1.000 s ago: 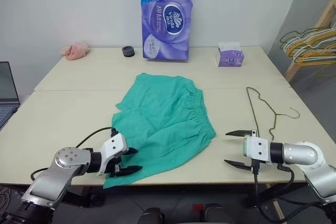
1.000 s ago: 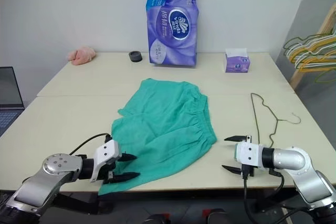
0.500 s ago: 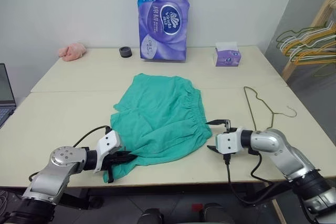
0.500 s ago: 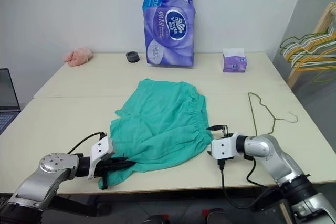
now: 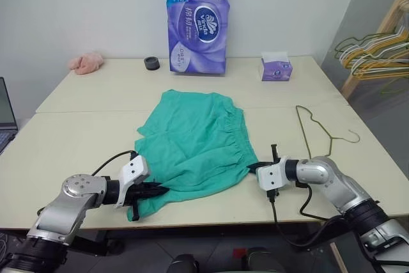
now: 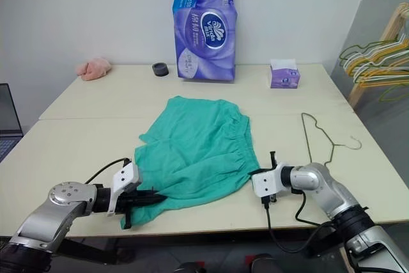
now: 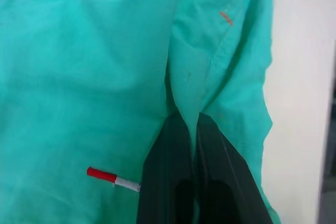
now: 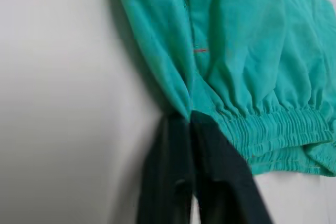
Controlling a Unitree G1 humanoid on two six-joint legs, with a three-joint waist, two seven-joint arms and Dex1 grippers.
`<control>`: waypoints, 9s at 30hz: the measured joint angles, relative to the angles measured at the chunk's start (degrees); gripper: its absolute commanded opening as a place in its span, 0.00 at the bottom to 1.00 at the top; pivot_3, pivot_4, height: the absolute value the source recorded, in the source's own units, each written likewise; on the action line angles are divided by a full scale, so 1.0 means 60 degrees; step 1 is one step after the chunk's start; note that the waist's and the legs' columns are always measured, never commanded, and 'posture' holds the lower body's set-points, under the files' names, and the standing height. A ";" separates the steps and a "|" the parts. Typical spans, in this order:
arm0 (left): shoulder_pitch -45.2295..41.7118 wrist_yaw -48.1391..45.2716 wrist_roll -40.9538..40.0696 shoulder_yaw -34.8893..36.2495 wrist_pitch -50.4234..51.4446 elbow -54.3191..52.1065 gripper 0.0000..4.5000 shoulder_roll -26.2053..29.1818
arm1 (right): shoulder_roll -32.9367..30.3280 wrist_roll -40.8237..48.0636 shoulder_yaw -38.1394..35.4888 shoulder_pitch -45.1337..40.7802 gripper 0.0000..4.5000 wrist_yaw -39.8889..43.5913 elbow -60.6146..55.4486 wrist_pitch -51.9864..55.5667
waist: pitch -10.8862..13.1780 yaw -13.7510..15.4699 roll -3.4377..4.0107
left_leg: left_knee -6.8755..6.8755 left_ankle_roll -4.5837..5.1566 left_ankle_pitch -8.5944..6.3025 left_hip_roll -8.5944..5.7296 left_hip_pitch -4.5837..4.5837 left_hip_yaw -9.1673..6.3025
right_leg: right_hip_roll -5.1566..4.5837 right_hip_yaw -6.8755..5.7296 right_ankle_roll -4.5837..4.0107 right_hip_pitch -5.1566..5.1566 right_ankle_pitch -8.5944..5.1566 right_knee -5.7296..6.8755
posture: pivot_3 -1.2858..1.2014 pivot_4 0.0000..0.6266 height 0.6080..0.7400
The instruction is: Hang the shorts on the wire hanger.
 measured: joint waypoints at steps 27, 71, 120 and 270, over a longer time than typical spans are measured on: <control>0.0563 -0.1447 -0.1914 -0.0845 0.2868 -0.3722 0.41 0.1098 | -0.3666 0.3426 -0.0950 0.2323 0.29 0.4190 -0.4674 0.3788 | 0.0043 -0.0041 0.0037 | 0.0005 0.0003 -0.0002 0.0005 -0.0011 0.0013 | -0.0002 -0.0002 -0.0004 0.0002 -0.0010 -0.0008 | 0.47 0.03 1.00; -0.2943 0.0446 -0.0433 -0.0461 0.0134 -0.1125 1.00 -0.1000 | 0.0247 0.4591 -0.5028 -0.0406 0.95 -0.3573 0.0303 1.1594 | -0.0025 -0.0555 0.0033 | 0.0005 0.0001 0.0001 -0.0010 -0.0022 0.0001 | -0.0011 0.0025 -0.0005 -0.0009 -0.0006 0.0000 | 0.46 0.02 1.00; -0.4671 0.1996 -0.0297 0.1061 0.0529 0.2908 1.00 -0.1744 | 0.0088 0.4286 -0.4797 0.0102 0.01 -0.3483 -0.2060 1.0271 | -0.0203 -0.0618 -0.0015 | 0.0002 0.0002 -0.0001 -0.0011 -0.0024 -0.0027 | -0.0013 0.0022 -0.0003 -0.0015 -0.0009 -0.0003 | 0.45 0.02 1.00; -0.3105 0.0195 -0.1017 0.0963 0.1900 0.1380 0.61 -0.1170 | -0.2595 0.7618 -0.7743 0.6303 0.00 0.1667 -0.6581 1.5383 | -0.0166 -0.0520 0.0010 | 0.0010 0.0011 -0.0006 -0.0013 -0.0022 -0.0003 | -0.0018 0.0003 0.0015 0.0015 -0.0021 -0.0017 | 0.42 0.06 1.00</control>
